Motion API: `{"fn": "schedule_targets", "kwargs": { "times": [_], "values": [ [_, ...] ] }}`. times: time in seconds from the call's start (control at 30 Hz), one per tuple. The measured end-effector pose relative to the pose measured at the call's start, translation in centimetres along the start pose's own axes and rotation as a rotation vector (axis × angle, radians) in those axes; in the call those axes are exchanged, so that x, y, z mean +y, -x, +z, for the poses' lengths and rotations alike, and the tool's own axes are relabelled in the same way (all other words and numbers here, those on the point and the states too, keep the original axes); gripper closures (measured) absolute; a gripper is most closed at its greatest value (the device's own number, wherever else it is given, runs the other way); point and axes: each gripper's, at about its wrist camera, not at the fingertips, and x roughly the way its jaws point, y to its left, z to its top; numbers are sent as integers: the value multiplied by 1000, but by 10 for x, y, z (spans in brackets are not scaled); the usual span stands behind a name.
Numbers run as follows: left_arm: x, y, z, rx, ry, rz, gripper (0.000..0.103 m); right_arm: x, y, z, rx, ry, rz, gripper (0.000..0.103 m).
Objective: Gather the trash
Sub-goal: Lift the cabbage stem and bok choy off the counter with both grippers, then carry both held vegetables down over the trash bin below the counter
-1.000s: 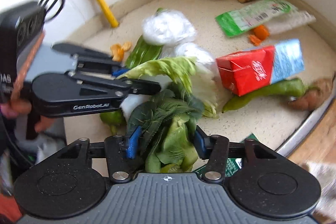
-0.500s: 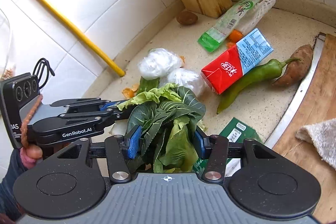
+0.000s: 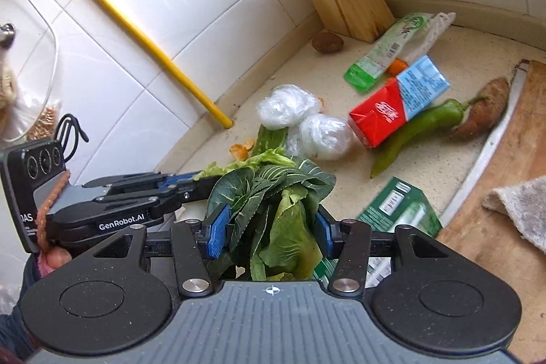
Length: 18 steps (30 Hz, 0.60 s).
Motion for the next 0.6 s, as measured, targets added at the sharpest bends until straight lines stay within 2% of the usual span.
{"fn": "schedule_targets", "kwargs": {
  "times": [0.17, 0.23, 0.37, 0.6],
  "values": [
    [-2, -14, -27, 71, 19, 7, 96, -11, 5, -14, 8, -23, -16, 45],
    [-2, -11, -35, 76, 23, 7, 96, -14, 9, -16, 1, -35, -8, 45],
    [6, 2, -42, 74, 61, -6, 97, -14, 16, -15, -18, -40, -10, 45],
    [36, 29, -51, 21, 217, -17, 97, -17, 13, -7, -23, -76, 39, 45]
  ]
}}
